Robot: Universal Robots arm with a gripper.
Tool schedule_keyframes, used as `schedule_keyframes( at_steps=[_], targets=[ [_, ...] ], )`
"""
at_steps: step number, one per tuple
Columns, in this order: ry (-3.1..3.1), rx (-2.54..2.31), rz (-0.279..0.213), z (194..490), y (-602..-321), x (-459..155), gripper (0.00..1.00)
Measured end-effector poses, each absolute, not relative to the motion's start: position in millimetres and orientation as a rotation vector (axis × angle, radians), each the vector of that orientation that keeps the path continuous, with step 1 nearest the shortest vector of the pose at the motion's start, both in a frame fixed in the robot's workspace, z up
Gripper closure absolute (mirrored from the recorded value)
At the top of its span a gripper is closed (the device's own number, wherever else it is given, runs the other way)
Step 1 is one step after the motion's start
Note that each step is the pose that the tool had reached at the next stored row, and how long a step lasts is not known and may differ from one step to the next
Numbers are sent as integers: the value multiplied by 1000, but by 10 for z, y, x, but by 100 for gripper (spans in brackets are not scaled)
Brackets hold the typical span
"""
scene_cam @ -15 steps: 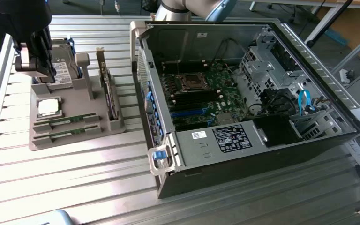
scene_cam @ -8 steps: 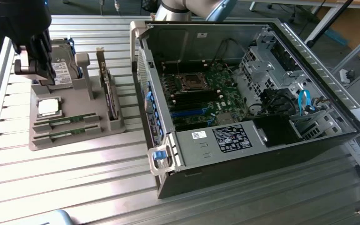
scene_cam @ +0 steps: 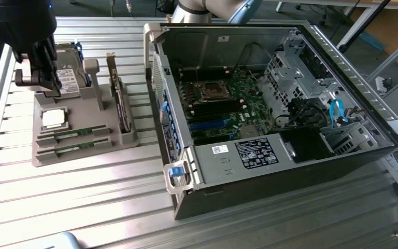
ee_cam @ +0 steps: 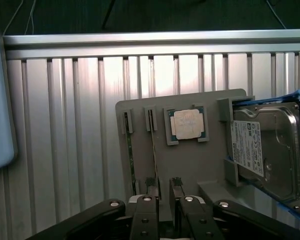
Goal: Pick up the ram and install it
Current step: 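Pick up the ram and move it above insertion slot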
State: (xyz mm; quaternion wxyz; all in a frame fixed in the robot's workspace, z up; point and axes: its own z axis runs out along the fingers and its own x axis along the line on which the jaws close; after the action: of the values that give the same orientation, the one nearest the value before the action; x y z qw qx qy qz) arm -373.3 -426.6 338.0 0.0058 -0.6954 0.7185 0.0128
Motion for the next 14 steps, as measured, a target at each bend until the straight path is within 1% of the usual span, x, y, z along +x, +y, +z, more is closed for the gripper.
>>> schedule_keyframes(
  at_steps=[8,14],
  targets=[
    [2249,-2177,40,3375,-4272,-3733,76],
    [2249,-2177,40,3301,-4274,-3733,76]
  ],
)
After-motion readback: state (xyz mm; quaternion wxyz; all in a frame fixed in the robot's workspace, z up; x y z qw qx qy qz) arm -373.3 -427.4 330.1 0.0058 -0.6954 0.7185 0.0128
